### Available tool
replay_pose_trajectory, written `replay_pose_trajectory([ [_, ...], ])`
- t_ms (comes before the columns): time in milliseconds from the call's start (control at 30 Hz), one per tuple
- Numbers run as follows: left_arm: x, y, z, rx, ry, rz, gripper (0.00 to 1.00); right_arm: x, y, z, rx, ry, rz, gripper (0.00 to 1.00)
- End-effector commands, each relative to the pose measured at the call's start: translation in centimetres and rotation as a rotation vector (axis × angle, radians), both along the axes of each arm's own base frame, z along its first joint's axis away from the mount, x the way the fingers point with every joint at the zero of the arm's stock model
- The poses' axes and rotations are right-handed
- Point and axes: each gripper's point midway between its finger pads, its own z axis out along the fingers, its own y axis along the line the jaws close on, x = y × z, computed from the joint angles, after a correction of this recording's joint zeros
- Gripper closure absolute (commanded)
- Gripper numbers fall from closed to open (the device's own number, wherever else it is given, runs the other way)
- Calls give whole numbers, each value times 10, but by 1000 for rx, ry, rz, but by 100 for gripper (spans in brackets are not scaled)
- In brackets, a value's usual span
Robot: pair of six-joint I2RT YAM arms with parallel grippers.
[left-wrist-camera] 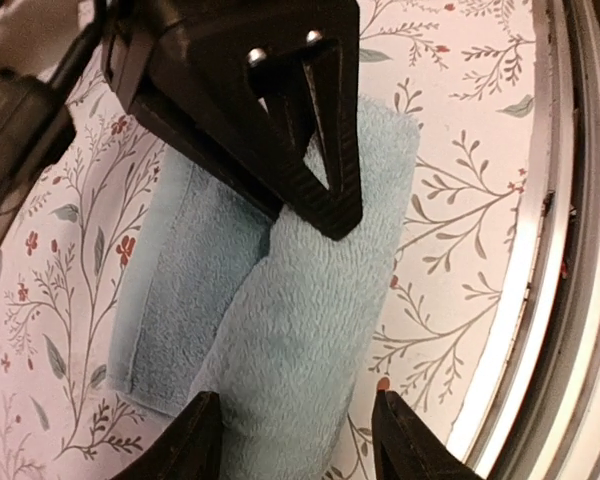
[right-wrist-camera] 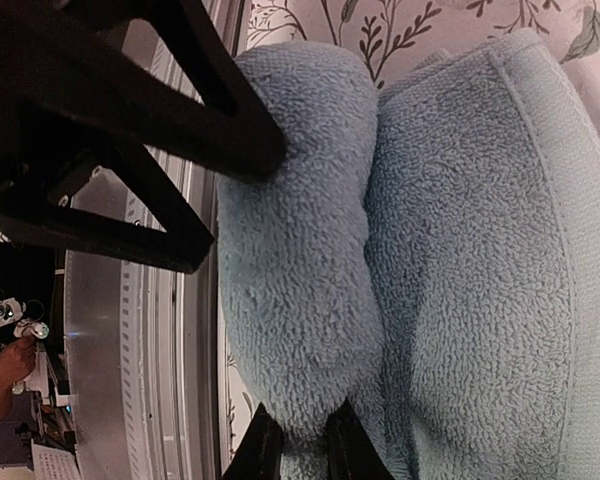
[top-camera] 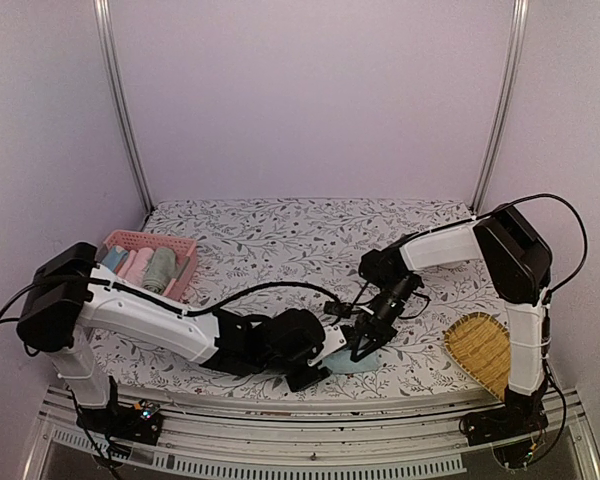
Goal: Roll the towels
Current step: Roll the towel at the center of the board.
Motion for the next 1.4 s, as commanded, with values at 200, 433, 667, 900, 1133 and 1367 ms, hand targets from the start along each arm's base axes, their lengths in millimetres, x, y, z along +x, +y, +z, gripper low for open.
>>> replay_pose_trajectory([
  [200,12,-18,-3,184,-239,-90,47,-5,-26,-38,-174,8,26,84],
  [433,-1,-25,-19,196,-194,-181,47,-4,-25,-36,-171,4,22,83],
  [667,2,-20,-33,244,-194,-163,58,-3,-24,-29,-160,-7,20,82],
  [900,-3,-17,-36,249,-142,-169,75,8,-18,27,-68,-116,7,67],
  [1133,-27,-13,-56,274,97,-199,80,42,-15,137,93,-339,-123,64],
  [1367,-34,-9,-70,183,507,-174,81,65,-38,222,315,-737,-292,57],
])
